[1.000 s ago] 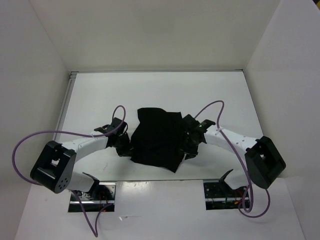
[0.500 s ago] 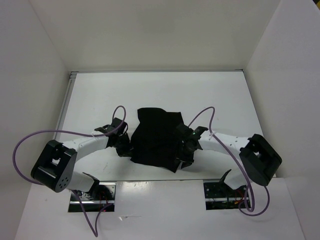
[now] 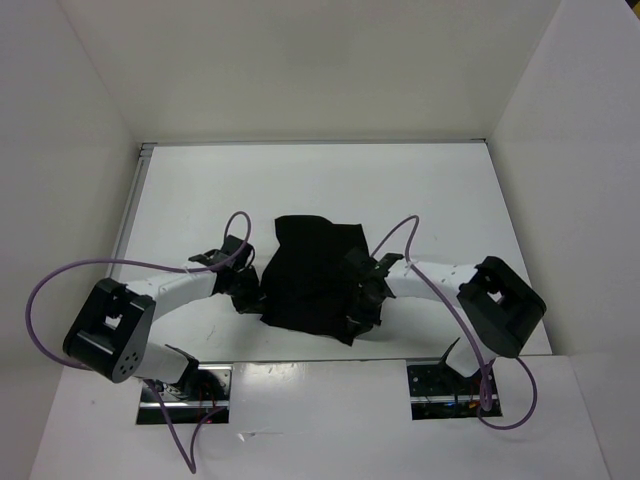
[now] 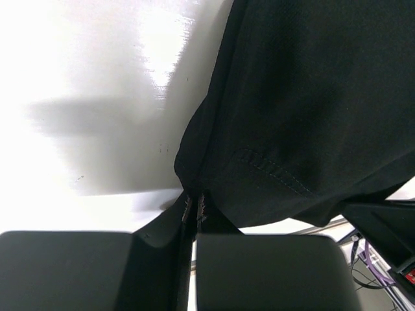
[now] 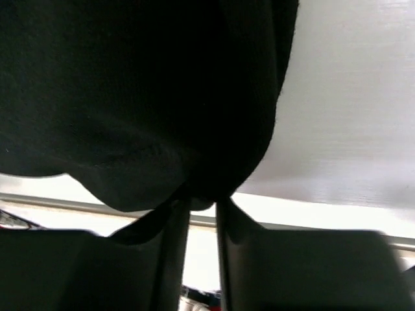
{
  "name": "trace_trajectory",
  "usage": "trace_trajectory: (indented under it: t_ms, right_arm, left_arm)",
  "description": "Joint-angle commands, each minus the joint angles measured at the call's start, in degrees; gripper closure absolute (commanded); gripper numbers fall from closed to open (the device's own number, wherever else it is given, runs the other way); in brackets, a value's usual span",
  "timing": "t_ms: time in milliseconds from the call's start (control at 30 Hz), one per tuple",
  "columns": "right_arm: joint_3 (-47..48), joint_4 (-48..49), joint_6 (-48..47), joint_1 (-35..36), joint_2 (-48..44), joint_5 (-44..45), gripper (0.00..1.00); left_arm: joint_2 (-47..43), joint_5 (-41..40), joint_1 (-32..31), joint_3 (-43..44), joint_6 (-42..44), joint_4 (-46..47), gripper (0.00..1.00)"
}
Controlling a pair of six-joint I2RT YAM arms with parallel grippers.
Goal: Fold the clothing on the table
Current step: Flatten the skirt out
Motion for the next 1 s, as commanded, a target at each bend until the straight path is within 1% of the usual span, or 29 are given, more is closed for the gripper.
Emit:
trace_trajectory:
  t_ms: [0,33,67,133,167,233,267,333,367,400,433,467,500,533,567,600,667,700,733,767,800,867,900,967]
  right_arm:
    - [0.2,2.8,1.6,0.9,2.0,8.5,0.83]
    - [0.8,1.8,2.3,0.9,2.0,13.0,0.91]
    - [2.8,-1.3,2.8,0.9,1.3,15.4,1.00]
    - [5.7,-5.5,3.4,0.9,-1.8,19.8,1.00]
    - [8.8,-8.9,3.4,0.9,-3.4,23.1,1.00]
    - [12.9,-11.3,1.8,0.9,-6.9,25.8,1.00]
    - [17.6,-13.0,-1.8,-1.8,-9.7,26.6,1.00]
    - [22.9,-13.7,-6.9,-5.8,-11.3,26.6,1.00]
    - [28.5,-14.2,-12.1,-10.0,-11.9,26.6,1.00]
    - [31.5,-14.2,-14.3,-12.0,-11.9,26.0,1.00]
    - [37.5,-14.7,-16.2,-13.6,-11.9,26.0,1.00]
    - [40.5,-14.7,-18.2,-15.1,-11.4,25.4,1.00]
    - [43.4,-15.2,-21.0,-17.4,-11.4,25.4,1.00]
    - [47.8,-15.3,-22.0,-18.2,-11.4,25.4,1.00]
    - [49.4,-15.3,-22.9,-18.8,-11.4,24.5,1.00]
    - [50.5,-15.8,-23.7,-19.4,-11.4,23.8,1.00]
    - [51.2,-15.8,-23.7,-19.4,-12.5,22.6,1.00]
    - [49.7,-15.8,-23.7,-19.4,-13.2,21.8,1.00]
    - [48.3,-15.8,-23.7,-19.4,-14.2,20.9,1.00]
    - [46.7,-15.8,-23.1,-19.4,-16.8,19.9,1.00]
    - [42.9,-15.1,-22.1,-19.4,-18.4,17.7,1.00]
    - [39.1,-14.5,-20.9,-19.4,-21.8,15.0,1.00]
    - [35.6,-14.5,-20.3,-19.4,-25.7,11.9,1.00]
    - [32.7,-15.2,-18.2,-19.4,-30.0,8.3,1.00]
  left_arm:
    - [0.8,0.0,0.6,-1.4,1.7,2.4,1.00]
    - [1.4,1.2,1.3,-1.9,1.7,2.4,1.00]
    - [1.4,1.8,1.3,-2.0,2.4,3.1,1.00]
    - [-0.1,3.0,1.9,-0.5,4.6,3.1,1.00]
    - [-1.4,3.0,1.9,0.6,5.5,2.6,1.00]
    - [-6.3,3.6,1.9,4.1,8.5,0.4,1.00]
    - [-9.2,2.9,1.9,8.9,9.6,0.4,1.00]
    - [-10.1,3.4,3.2,15.1,13.0,0.4,1.00]
    - [-8.9,5.3,4.8,22.1,14.4,0.9,1.00]
    - [-7.6,5.3,5.7,26.1,15.4,0.9,1.00]
    - [-6.0,6.4,6.8,30.2,17.2,0.9,1.00]
    - [-2.5,9.8,7.8,34.3,18.0,0.3,1.00]
    - [-0.9,11.7,9.9,41.6,18.0,-0.4,1.00]
    - [0.5,13.6,10.7,44.5,18.0,-0.4,1.00]
    - [2.0,17.4,11.5,46.3,18.0,0.6,1.00]
    - [2.1,18.0,12.1,47.6,18.0,0.6,1.00]
    - [2.1,18.6,12.7,48.3,17.5,1.6,1.00]
    - [2.1,19.1,12.7,47.0,17.5,1.6,1.00]
    - [0.1,19.1,12.7,45.4,17.5,3.1,1.00]
    - [-0.8,19.8,12.7,41.3,16.8,3.1,1.00]
    - [-2.0,20.3,12.7,38.9,16.8,4.0,1.00]
    - [-6.2,21.1,12.7,34.0,16.3,4.6,1.00]
    - [-7.9,22.6,12.7,29.5,16.2,4.6,1.00]
    - [-13.7,24.5,11.5,25.8,15.6,4.6,1.00]
